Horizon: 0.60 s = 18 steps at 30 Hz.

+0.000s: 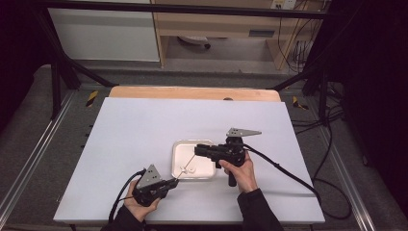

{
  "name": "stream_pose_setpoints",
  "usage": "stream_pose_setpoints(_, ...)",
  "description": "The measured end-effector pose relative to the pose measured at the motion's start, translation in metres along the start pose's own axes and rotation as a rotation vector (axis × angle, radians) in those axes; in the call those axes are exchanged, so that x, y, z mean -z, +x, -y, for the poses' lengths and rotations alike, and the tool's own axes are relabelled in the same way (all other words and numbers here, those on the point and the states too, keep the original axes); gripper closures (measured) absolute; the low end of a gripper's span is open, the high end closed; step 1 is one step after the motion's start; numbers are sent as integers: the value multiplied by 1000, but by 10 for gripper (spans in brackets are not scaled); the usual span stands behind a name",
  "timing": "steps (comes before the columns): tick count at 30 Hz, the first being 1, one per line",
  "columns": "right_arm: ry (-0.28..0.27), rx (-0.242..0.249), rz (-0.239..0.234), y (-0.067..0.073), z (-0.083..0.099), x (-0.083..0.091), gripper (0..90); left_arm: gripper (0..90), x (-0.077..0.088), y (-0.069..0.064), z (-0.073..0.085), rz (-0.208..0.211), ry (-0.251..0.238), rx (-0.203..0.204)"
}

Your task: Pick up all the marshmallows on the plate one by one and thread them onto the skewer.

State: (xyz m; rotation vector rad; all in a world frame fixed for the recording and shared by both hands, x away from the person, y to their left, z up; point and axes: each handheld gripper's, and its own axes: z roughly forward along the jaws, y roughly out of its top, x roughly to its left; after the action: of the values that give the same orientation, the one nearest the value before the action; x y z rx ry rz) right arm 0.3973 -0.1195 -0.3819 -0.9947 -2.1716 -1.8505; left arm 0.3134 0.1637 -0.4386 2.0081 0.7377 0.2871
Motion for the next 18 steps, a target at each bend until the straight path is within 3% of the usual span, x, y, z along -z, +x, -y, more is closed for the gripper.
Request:
stream_pose_setpoints(6, -23, 4, -8, 2, 4, -3, 780, 880, 0, 0, 1, 5, -14, 27)
stream_pose_setpoints(18, -63, 13, -34, 6, 13, -8, 807, 882, -1, 0, 2, 4, -13, 35)
